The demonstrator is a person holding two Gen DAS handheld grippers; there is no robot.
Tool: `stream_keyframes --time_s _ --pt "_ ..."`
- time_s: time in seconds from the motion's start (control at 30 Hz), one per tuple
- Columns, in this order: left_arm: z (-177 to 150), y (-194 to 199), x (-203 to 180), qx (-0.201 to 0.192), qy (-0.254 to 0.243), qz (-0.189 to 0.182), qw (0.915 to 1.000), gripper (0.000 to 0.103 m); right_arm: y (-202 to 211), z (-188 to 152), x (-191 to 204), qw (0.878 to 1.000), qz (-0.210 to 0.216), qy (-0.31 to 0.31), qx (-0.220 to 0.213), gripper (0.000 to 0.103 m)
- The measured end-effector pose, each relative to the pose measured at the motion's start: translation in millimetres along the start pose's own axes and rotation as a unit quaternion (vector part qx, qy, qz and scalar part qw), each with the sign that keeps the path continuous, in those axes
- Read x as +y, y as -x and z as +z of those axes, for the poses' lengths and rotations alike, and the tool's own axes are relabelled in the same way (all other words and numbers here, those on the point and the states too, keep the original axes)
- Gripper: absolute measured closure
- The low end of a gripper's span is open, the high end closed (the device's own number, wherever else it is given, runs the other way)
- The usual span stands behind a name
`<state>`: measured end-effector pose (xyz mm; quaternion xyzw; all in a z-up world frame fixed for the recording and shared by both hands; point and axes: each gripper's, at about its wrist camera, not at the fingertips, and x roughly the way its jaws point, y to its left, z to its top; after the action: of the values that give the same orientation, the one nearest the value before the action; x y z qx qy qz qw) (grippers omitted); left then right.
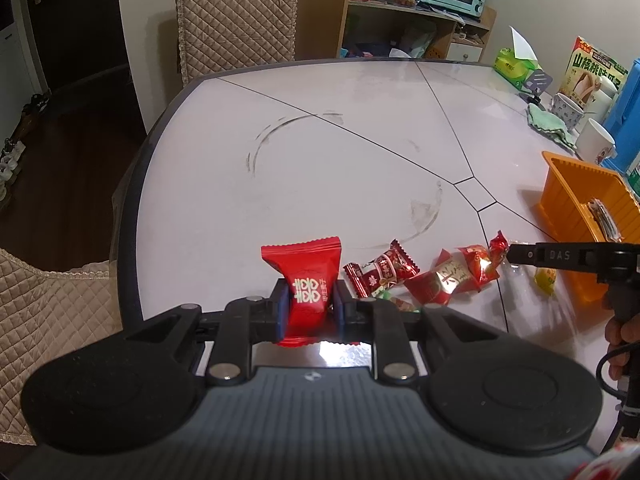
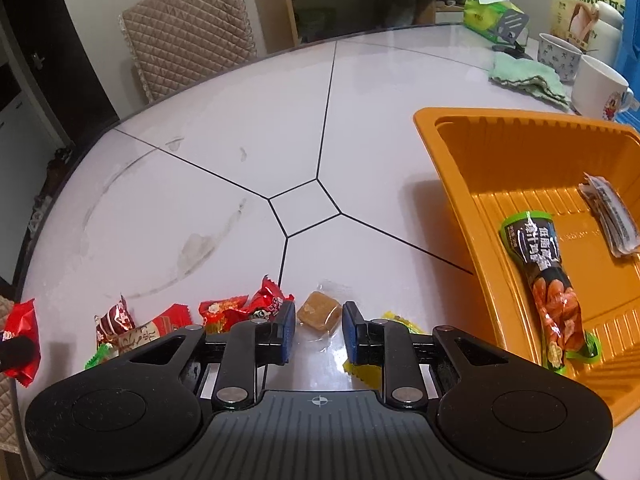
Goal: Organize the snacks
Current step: 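Grasp the small brown candy with the right tool while left holds red candy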
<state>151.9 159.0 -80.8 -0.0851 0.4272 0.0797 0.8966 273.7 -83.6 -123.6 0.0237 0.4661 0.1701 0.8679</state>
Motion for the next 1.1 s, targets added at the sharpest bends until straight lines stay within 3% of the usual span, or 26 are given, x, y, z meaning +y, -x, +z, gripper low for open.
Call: stream_keyframes --time_s 0.33,0.67,1.1 --pt "0 3 -3 0.000 -0.006 -0.001 1.0000 0.083 -4 -5 9 0.997 0.001 0.080 -0.003 0.079" --pt "2 12 -13 -0.004 -0.017 -0.010 0.9998 0.083 22 -11 -2 0.996 0.044 0.072 -0.010 0.081" --pt "0 34 -57 -0.013 -0.047 -0.043 0.9979 0.083 85 -22 -11 0.992 0.105 0.056 -0.029 0.081"
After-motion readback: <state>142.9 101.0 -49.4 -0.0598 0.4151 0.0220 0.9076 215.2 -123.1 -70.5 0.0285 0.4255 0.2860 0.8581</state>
